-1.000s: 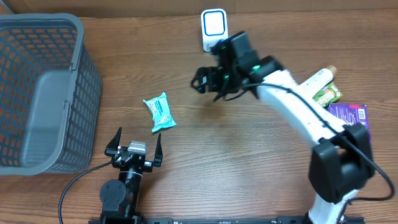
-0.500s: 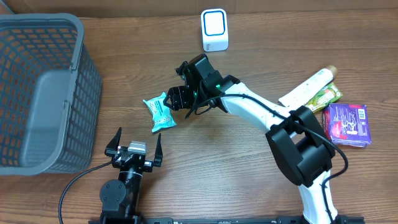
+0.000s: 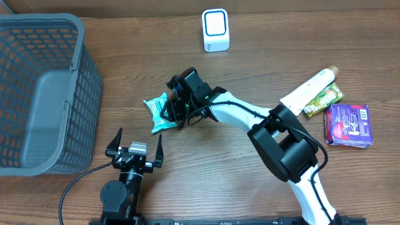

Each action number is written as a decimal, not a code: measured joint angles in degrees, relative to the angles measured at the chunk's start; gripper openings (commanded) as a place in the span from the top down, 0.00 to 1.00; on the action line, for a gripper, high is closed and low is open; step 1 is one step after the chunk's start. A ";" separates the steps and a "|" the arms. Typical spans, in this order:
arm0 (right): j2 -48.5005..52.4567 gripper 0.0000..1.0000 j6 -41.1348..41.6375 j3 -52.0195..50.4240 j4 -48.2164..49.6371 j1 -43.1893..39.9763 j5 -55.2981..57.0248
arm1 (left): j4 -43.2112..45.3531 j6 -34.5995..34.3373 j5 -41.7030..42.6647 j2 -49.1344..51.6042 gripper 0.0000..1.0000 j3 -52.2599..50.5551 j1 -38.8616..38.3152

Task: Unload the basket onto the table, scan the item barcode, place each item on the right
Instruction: 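Move the right gripper over the light-blue wipes pack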

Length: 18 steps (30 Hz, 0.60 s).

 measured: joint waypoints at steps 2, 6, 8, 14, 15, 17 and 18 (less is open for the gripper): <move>0.00 0.81 -0.07 0.00 0.31 -0.09 -0.15 | 0.00 0.00 0.00 0.00 0.00 0.00 0.00; 0.00 0.87 1.33 0.00 0.44 -0.11 -0.02 | 0.00 0.00 0.00 0.00 0.00 0.00 0.00; 0.00 0.86 1.75 0.00 0.42 -0.11 0.02 | 0.00 0.00 0.00 0.00 0.00 0.00 0.00; 0.00 0.64 2.38 0.00 0.63 -0.02 2.32 | 0.00 0.00 0.00 0.00 0.00 0.00 0.00; 0.00 0.64 2.51 0.00 1.22 0.09 3.39 | 0.00 0.00 0.00 0.00 0.00 0.00 0.00; 0.07 0.63 2.58 0.00 2.89 0.35 4.90 | 0.00 0.00 0.00 0.00 0.00 0.00 0.00; 0.13 0.63 2.60 0.00 3.98 0.59 5.66 | 0.00 0.00 0.00 0.00 0.00 0.00 0.00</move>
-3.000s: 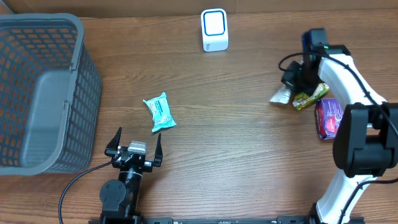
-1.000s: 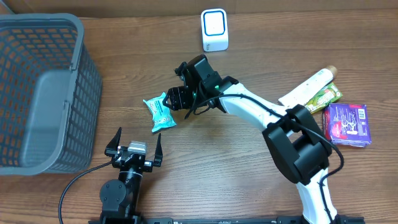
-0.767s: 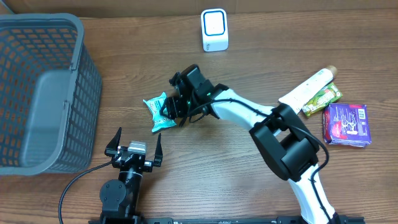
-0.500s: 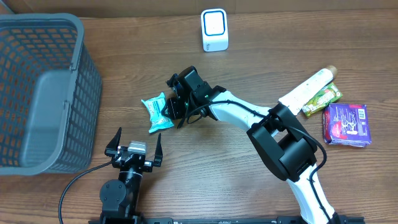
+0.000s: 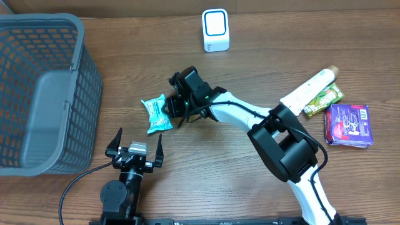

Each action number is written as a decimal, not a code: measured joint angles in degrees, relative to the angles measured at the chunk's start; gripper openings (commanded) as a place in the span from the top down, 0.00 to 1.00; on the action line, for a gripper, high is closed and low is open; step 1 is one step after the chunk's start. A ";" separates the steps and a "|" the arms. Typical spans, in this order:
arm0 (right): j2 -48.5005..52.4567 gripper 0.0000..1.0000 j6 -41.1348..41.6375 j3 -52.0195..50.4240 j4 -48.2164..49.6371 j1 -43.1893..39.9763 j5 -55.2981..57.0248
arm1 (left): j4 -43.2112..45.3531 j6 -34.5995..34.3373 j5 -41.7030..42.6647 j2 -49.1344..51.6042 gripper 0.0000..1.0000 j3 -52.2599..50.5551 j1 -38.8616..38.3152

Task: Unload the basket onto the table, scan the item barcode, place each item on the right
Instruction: 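Move the right gripper over the light-blue wipes pack, then grasp the wipes pack edge with the right gripper and lift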

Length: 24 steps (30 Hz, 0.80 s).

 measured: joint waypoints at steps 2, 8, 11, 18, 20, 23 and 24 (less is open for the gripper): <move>0.24 0.64 -0.04 0.00 1.18 0.90 2.21 | 0.00 0.00 0.00 0.00 0.00 0.00 0.00; 0.61 0.70 0.09 0.37 1.33 4.68 11.80 | 0.00 0.00 0.00 0.00 0.00 0.00 0.00; 0.61 0.81 0.09 0.72 1.05 5.84 15.47 | 0.00 0.00 0.00 0.00 0.00 0.00 0.00; 0.61 0.96 3.67 2.29 -2.56 6.03 19.06 | 0.00 0.00 0.00 0.00 0.00 0.00 0.00; 0.59 0.96 4.63 3.32 -5.46 5.62 18.56 | 0.00 0.00 0.00 0.00 0.00 0.00 0.00; -0.26 0.96 4.98 3.98 -9.66 4.07 17.66 | 0.00 0.00 0.00 0.00 0.00 0.00 0.00; -0.70 0.96 4.81 3.98 -11.13 3.23 17.27 | 0.00 0.00 0.00 0.00 0.00 0.00 0.00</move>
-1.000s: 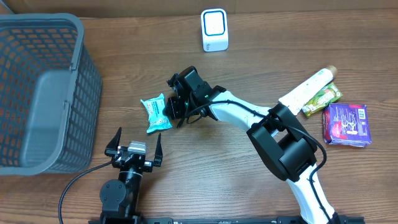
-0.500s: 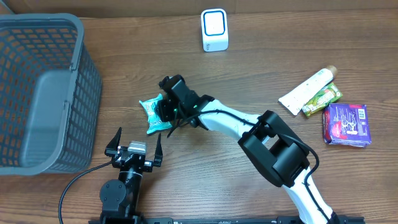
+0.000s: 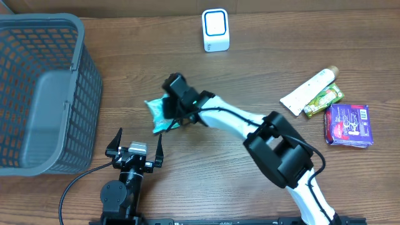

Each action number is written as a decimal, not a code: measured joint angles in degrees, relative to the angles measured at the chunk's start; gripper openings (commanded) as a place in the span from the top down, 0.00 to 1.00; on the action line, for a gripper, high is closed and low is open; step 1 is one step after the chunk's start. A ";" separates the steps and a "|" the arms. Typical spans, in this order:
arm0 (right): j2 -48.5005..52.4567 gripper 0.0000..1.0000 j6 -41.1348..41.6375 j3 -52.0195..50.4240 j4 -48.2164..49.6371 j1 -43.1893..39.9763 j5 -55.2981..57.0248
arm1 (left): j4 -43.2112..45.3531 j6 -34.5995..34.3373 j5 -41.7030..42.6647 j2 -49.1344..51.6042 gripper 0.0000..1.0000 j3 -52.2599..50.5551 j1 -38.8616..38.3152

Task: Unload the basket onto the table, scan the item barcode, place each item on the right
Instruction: 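Grasp the wipes pack edge with the right gripper and lift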

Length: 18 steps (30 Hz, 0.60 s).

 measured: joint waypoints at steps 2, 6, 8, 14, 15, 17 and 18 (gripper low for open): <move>-0.94 0.96 -1.16 0.00 -3.48 -2.01 -0.48 | 0.00 0.00 0.00 0.00 0.00 0.00 0.00; -4.13 0.96 -5.05 -0.22 -14.49 -6.40 -0.20 | 0.00 0.00 0.00 0.00 0.00 0.00 0.00; -5.86 0.96 -6.93 -0.52 -18.82 -8.15 0.70 | 0.00 0.00 0.00 0.00 0.00 0.00 0.00; -12.70 0.96 -10.82 -0.83 -29.73 -10.80 11.89 | 0.00 0.00 0.00 0.00 0.00 0.00 0.00; -14.19 0.96 -11.15 -0.83 -31.12 -10.75 14.91 | 0.00 0.00 0.00 0.00 0.00 0.00 0.00; -15.98 0.96 -11.54 -0.83 -32.94 -10.49 19.32 | 0.00 0.00 0.00 0.00 0.00 0.00 0.00; -16.81 0.96 -11.72 -0.83 -33.88 -10.25 21.86 | 0.00 0.00 0.00 0.00 0.00 0.00 0.00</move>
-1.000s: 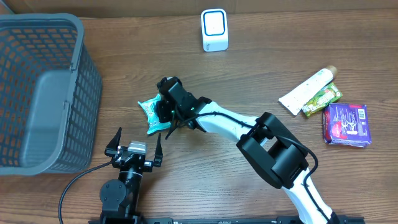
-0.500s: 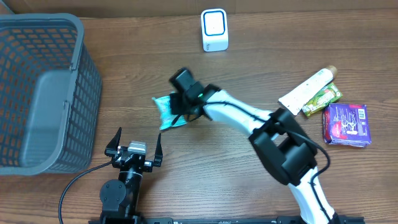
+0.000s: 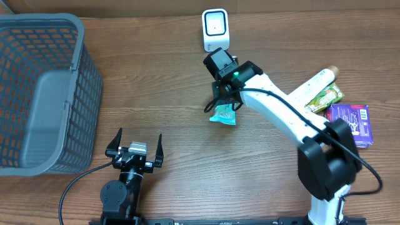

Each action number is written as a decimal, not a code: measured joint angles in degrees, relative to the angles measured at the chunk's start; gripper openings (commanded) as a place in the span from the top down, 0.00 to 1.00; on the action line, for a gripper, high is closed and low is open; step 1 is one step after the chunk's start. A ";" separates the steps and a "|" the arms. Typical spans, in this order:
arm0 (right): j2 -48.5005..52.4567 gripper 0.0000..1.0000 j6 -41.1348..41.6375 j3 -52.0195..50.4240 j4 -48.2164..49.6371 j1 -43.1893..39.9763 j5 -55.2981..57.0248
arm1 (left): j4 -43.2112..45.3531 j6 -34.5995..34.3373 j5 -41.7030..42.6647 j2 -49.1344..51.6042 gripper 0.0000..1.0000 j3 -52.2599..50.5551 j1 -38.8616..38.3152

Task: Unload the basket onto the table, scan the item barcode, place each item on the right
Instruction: 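Grasp the wipes pack edge with the right gripper and lift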

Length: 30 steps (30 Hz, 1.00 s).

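A teal snack packet [image 3: 224,115] hangs from my right gripper [image 3: 220,105], which is shut on its upper edge. The wrist covers the fingers from above. The packet is held over the table's middle, a short way in front of the white barcode scanner [image 3: 215,28] standing at the far edge. My left gripper [image 3: 136,144] rests near the front edge, open, fingers pointing away, with nothing between them.
A large grey basket [image 3: 87,75] fills the left side. At the right lie a white tube [image 3: 310,85], a green snack packet [image 3: 325,100] and a purple packet [image 3: 349,125], beside the right arm's forearm.
My right gripper was down on the teal packet left of centre. Now it holds the packet off the wood, further right and nearer the scanner. The left arm has not moved.
The right gripper was at the teal packet lying left of centre. Then the packet lay flat just left of the fingers. Then the gripper sat over it. Now the packet is held and hangs in front of the scanner.
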 measured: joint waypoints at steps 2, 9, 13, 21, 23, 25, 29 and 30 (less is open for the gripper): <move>-0.55 0.96 -0.28 0.00 -0.96 0.42 3.26 | 0.00 0.00 0.00 0.00 0.00 0.00 0.00; -0.52 0.52 -0.76 -0.04 0.70 1.51 5.35 | 0.00 0.00 0.00 0.00 0.00 0.00 0.00; -0.35 0.47 -1.81 -0.04 2.47 1.62 1.01 | 0.00 0.00 0.00 0.00 0.00 0.00 0.00; 5.64 0.39 -10.69 -0.04 2.58 6.73 -2.14 | 0.00 0.00 0.00 0.00 0.00 0.00 0.00; 6.99 0.36 -12.96 -0.04 2.60 9.09 -0.33 | 0.00 0.00 0.00 0.00 0.00 0.00 0.00; 7.87 0.36 -15.50 -0.04 2.60 11.67 1.99 | 0.00 0.00 0.00 0.00 0.00 0.00 0.00; 9.11 0.36 -17.53 -0.04 1.70 11.72 4.76 | 0.00 0.00 0.00 0.00 0.00 0.00 0.00; 9.90 0.36 -17.86 -0.04 1.20 11.58 5.86 | 0.00 0.00 0.00 0.00 0.00 0.00 0.00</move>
